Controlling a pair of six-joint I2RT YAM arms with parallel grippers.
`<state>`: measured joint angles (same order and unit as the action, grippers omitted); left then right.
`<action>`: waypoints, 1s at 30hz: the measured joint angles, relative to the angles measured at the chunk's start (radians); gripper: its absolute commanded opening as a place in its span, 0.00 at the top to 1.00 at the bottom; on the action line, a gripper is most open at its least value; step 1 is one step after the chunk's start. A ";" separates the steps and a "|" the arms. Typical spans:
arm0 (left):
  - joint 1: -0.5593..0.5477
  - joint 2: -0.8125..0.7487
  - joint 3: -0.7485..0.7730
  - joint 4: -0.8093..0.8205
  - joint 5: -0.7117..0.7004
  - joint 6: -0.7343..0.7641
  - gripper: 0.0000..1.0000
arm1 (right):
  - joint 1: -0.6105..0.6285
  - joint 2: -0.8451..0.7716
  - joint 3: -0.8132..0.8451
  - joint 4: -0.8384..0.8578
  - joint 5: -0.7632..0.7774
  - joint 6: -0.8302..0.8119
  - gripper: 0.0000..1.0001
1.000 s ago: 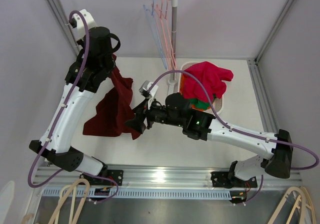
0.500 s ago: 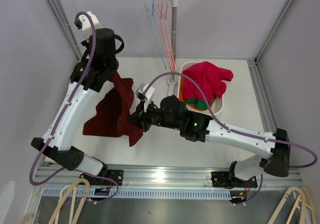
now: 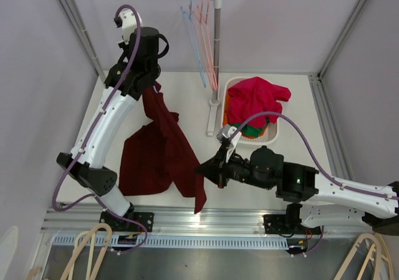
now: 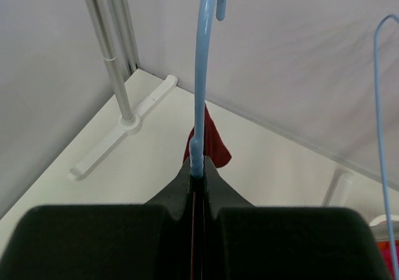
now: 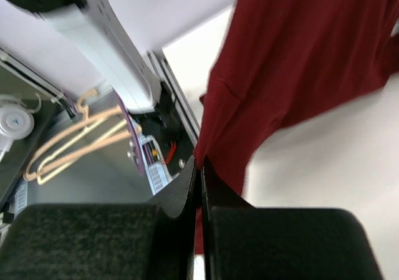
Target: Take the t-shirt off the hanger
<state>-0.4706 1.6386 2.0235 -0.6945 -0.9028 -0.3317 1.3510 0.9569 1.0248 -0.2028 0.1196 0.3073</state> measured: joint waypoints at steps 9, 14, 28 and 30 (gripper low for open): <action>0.012 0.100 0.183 -0.062 0.009 0.027 0.99 | 0.087 0.000 -0.160 -0.012 0.047 0.128 1.00; 0.016 0.101 0.194 -0.084 0.035 0.025 0.99 | 0.089 -0.006 -0.160 -0.015 0.074 0.142 1.00; -0.098 -0.289 -0.046 -0.227 0.213 -0.088 0.99 | -0.320 0.497 0.199 -0.056 0.002 0.079 1.00; -0.097 -0.367 -0.050 -0.244 0.228 -0.089 0.99 | -0.377 0.624 0.315 -0.069 -0.019 0.075 1.00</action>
<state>-0.5678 1.2720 1.9736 -0.9386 -0.6750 -0.4206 0.9741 1.5814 1.3396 -0.2718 0.1005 0.3820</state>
